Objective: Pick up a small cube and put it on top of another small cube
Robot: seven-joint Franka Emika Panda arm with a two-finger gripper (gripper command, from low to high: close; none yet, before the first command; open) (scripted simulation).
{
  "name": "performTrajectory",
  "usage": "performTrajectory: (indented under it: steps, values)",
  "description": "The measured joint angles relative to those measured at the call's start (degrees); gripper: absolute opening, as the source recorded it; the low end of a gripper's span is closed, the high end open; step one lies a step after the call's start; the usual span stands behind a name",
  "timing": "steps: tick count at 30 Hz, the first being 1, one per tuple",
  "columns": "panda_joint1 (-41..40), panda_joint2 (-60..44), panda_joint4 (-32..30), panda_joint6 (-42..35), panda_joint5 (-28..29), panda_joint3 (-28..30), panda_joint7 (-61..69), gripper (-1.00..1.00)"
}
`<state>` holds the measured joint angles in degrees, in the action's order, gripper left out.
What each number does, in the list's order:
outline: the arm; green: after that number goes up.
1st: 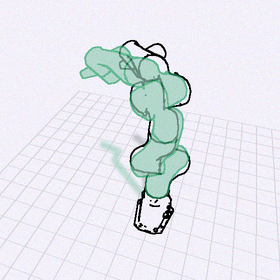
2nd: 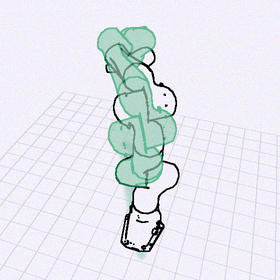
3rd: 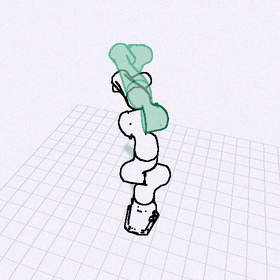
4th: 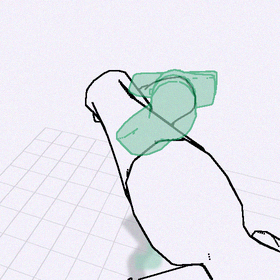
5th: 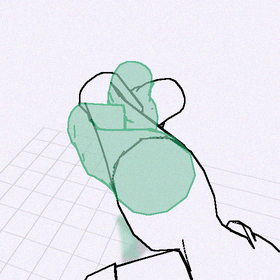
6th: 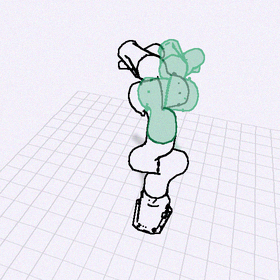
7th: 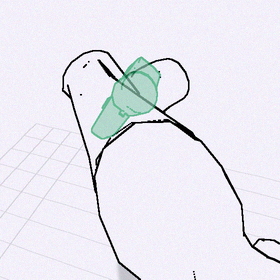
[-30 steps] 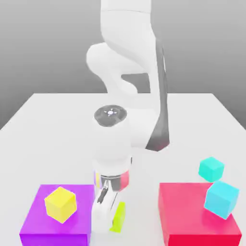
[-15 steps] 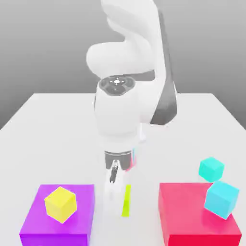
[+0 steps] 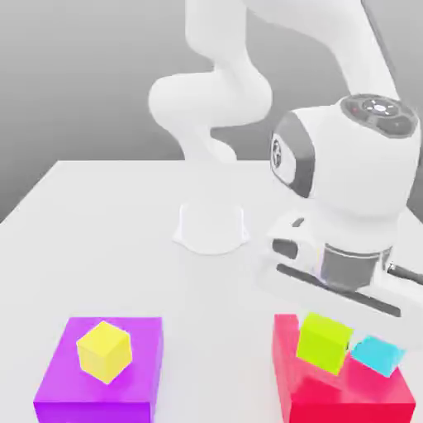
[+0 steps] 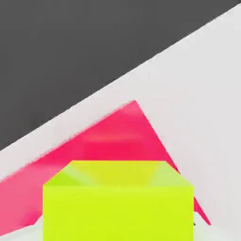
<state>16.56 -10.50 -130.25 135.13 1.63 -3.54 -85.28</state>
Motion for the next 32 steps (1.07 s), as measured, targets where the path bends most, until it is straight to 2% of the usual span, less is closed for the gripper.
performTrajectory:
  steps: [3, 8, 13, 17, 21, 25, 29, 32]
  values:
    - [2.31, 1.6, -1.34, -1.11, 1.33, -3.11, 7.26, -1.0]
    - [10.68, 8.32, -10.29, 2.11, 2.27, -9.26, 18.02, -1.0]
    - [16.09, 14.42, -20.64, 9.04, -1.09, -9.93, 17.72, -1.0]
    - [19.54, 19.33, -28.84, 14.78, -6.06, -11.53, 17.09, -1.0]
    - [21.42, 16.65, -30.22, 17.9, -10.27, -11.87, 19.13, -1.0]
    - [21.93, 12.45, -30.06, 20.98, -11.54, -11.86, 19.99, -1.0]
    - [22.17, 8.95, -30.12, 24.73, -9.03, -11.11, 18.24, -1.0]
    - [21.85, 7.02, -30.33, 27.8, -3.89, -9.83, 14.59, -1.0]
